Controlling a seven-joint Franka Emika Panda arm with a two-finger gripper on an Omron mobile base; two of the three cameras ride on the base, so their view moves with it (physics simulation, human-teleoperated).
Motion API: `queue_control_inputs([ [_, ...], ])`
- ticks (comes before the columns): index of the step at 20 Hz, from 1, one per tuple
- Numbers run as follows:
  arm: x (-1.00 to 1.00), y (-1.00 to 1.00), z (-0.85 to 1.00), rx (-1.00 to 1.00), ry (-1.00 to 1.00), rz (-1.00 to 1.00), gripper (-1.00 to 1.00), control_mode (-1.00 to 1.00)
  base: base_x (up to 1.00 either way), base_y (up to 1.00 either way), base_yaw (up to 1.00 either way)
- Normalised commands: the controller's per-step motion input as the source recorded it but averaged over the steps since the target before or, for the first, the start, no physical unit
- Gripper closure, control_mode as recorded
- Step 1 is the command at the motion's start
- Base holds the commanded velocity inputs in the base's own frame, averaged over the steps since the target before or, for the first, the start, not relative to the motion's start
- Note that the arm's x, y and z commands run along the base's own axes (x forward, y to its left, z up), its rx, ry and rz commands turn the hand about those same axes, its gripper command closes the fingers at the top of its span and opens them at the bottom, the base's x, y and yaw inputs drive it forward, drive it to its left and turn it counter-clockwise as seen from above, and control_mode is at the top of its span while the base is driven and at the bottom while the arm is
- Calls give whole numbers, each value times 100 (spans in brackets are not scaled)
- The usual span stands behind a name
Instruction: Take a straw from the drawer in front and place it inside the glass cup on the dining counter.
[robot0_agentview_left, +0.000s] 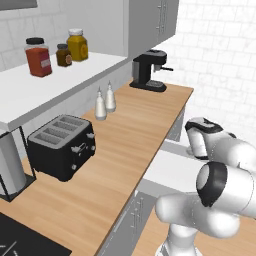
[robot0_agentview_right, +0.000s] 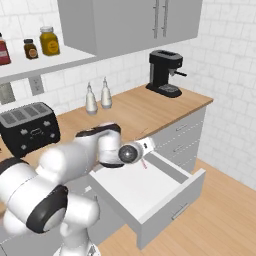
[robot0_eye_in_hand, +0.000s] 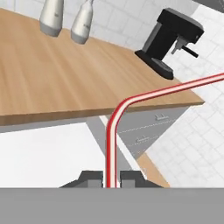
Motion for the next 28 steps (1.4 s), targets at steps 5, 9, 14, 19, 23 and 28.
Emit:
queue_control_inputs([
  [5, 0, -20, 100, 8, 0, 0, 100, -100, 0, 0, 0],
  [9, 0, -17, 100, 13, 5, 0, 100, -100, 0, 0, 0],
  [14, -8, -12, 100, 18, 9, 0, 100, -100, 0, 0, 0],
  [19, -28, 3, 70, 18, 2, 3, 100, -100, 0, 0, 0],
  [23, -34, 18, 22, 12, 0, 12, 100, -100, 0, 0, 0],
  [28, -43, 8, 29, 1, -1, 16, 100, -100, 0, 0, 0],
])
